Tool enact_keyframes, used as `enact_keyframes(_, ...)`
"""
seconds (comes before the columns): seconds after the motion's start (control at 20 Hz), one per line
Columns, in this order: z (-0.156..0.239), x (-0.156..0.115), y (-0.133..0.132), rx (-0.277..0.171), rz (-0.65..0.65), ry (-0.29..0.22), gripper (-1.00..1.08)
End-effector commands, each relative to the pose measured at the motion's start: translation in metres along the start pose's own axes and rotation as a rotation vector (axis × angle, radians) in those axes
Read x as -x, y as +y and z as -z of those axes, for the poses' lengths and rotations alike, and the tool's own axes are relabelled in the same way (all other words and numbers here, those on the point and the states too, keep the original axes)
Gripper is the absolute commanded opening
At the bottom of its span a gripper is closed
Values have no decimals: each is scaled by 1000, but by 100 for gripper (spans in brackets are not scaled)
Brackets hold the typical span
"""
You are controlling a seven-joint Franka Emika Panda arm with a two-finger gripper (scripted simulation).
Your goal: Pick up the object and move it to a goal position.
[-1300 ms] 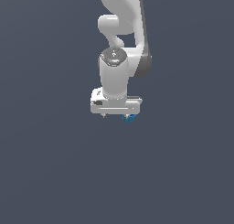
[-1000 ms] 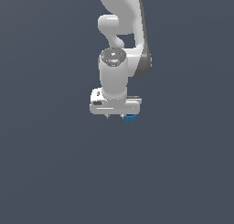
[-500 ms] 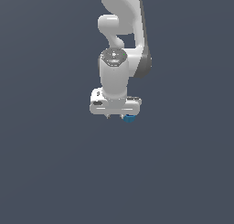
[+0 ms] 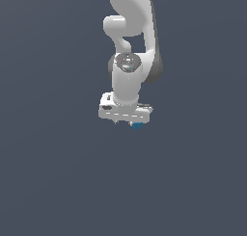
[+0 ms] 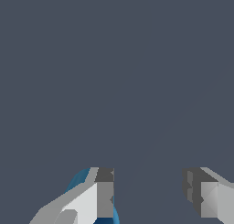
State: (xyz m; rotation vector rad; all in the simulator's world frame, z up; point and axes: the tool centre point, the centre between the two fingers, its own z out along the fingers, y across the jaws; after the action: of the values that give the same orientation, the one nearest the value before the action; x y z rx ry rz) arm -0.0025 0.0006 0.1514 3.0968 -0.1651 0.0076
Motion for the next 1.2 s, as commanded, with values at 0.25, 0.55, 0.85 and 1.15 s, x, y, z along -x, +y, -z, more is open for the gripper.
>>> enact_keyframes(0.25, -9, 8, -12, 48, -106, 7, 28)
enact_keyframes(0.55, -16, 15, -22, 87, -197, 21, 28)
enact_keyframes(0.85, -23, 22, -32, 122, -286, 42, 28)
enact_keyframes(1.15, -29, 29, -42, 153, -374, 68, 28)
